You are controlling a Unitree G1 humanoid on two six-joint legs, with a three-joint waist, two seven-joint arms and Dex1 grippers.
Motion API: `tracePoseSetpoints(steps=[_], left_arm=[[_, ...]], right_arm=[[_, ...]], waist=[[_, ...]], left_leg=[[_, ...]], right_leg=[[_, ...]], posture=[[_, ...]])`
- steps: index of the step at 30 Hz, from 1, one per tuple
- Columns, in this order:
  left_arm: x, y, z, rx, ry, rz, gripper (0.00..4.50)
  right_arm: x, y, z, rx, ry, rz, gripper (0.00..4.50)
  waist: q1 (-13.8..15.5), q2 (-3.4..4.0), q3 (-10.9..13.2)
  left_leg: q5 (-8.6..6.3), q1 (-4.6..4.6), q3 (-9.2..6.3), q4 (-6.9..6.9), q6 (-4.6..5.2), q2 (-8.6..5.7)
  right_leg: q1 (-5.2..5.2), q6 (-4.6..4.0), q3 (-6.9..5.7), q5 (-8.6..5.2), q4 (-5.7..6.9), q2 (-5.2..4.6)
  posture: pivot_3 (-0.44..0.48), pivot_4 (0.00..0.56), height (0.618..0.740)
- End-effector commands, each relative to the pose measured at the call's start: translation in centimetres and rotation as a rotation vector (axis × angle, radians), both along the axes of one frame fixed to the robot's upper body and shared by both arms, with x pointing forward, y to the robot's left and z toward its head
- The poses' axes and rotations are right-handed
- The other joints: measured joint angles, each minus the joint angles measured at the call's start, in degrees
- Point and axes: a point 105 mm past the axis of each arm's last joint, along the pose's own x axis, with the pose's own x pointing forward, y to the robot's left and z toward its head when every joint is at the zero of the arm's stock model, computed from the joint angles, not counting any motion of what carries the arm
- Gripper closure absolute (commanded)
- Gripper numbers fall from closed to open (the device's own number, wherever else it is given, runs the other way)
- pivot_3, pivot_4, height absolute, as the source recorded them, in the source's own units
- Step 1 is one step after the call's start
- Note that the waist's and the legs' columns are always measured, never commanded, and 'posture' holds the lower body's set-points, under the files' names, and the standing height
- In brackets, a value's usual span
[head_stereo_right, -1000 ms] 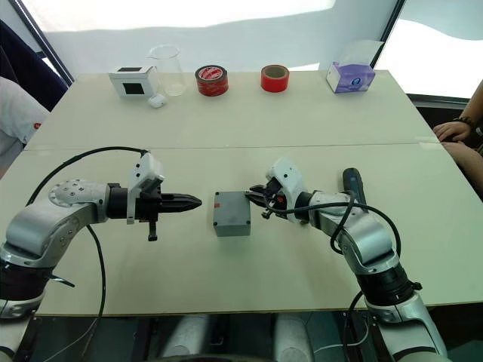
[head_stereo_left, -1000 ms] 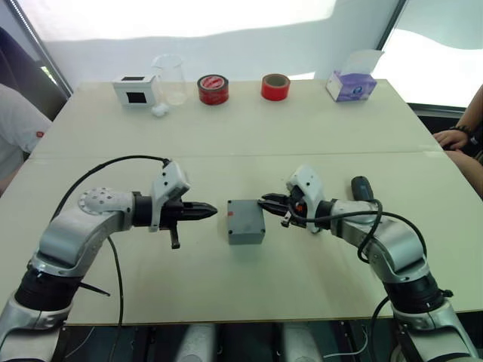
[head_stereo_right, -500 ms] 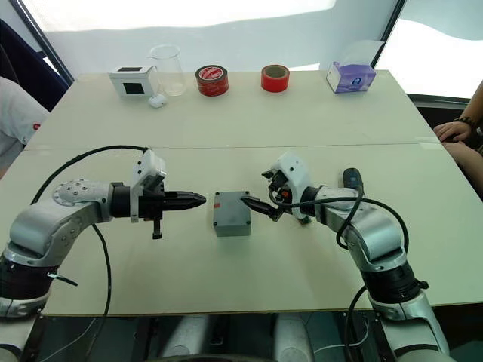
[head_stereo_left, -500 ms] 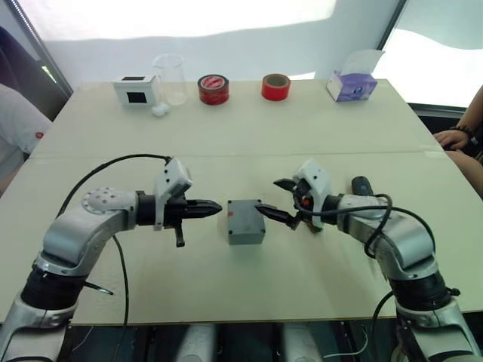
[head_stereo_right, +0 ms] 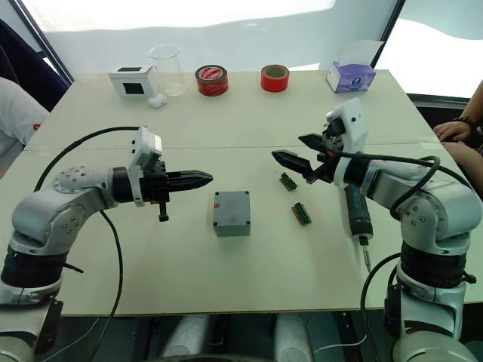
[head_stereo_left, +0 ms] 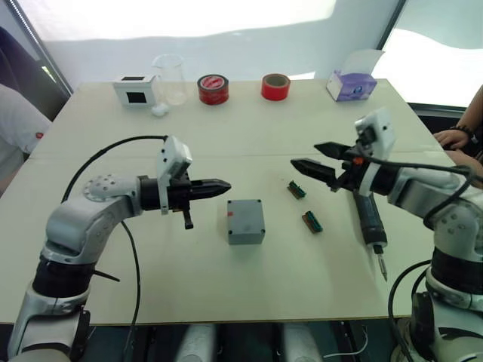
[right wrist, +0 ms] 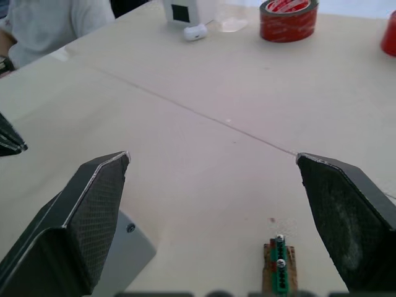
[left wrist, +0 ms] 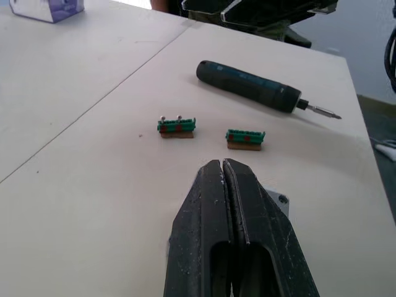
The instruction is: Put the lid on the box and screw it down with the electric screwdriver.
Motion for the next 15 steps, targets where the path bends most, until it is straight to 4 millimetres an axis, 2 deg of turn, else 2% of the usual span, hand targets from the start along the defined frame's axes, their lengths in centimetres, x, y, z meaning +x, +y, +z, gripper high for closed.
tracePoseSetpoints(steps=[1,3,5,9,12,15], left_arm=[[-2.0,-0.6,0.7,0.032,-0.013,-0.165,4.5],[-2.4,-0.7,0.3,0.067,-0.021,-0.203,4.5],[-2.5,-1.0,0.1,0.094,-0.035,-0.222,4.5],[-2.6,-1.4,-0.2,0.126,-0.059,-0.253,4.5],[-3.1,-1.8,-0.3,0.153,-0.079,-0.305,4.5],[-3.3,-1.9,-0.6,0.176,-0.09,-0.33,4.5]], right_arm=[[-0.6,-4.4,4.1,0.004,0.066,-0.125,0.01],[-1.0,-5.5,4.0,-0.059,0.141,-0.154,0.01],[-0.8,-7.8,2.7,-0.144,0.268,-0.253,0.01],[-1.7,-10.7,0.3,-0.26,0.482,-0.323,0.01],[-2.6,-12.1,-2.3,-0.341,0.632,-0.355,0.01],[-3.0,-12.4,-3.9,-0.365,0.732,-0.344,0.01]], waist=[[0.0,0.2,0.1],[0.3,0.23,0.1],[0.1,0.21,0.1],[-0.4,0.26,0.1],[-0.5,0.26,0.1],[-0.7,0.26,0.1]], left_leg=[[0.0,0.01,0.02,0.02,0.01,0.0],[0.0,-0.1,0.03,-0.02,0.01,-0.05],[-0.02,-0.09,-0.01,-0.07,0.03,0.01],[-0.05,-0.06,0.13,-0.04,0.09,0.01],[-0.07,-0.08,0.17,-0.06,0.12,0.02],[-0.08,-0.08,0.17,-0.06,0.14,0.04]], right_leg=[[0.0,0.0,0.01,0.0,0.01,-0.01],[-0.12,-0.02,0.01,0.0,0.01,-0.06],[-0.08,-0.04,-0.04,-0.01,-0.09,-0.01],[-0.02,-0.05,0.03,-0.02,-0.16,-0.06],[-0.08,-0.05,0.05,-0.02,-0.15,-0.06],[-0.06,-0.04,0.05,-0.02,-0.19,-0.04]], posture=[[0.0,0.15,0.74],[0.0,0.15,0.74],[0.0,0.15,0.74],[0.0,0.15,0.74],[0.0,0.15,0.74],[0.0,0.15,0.74]])
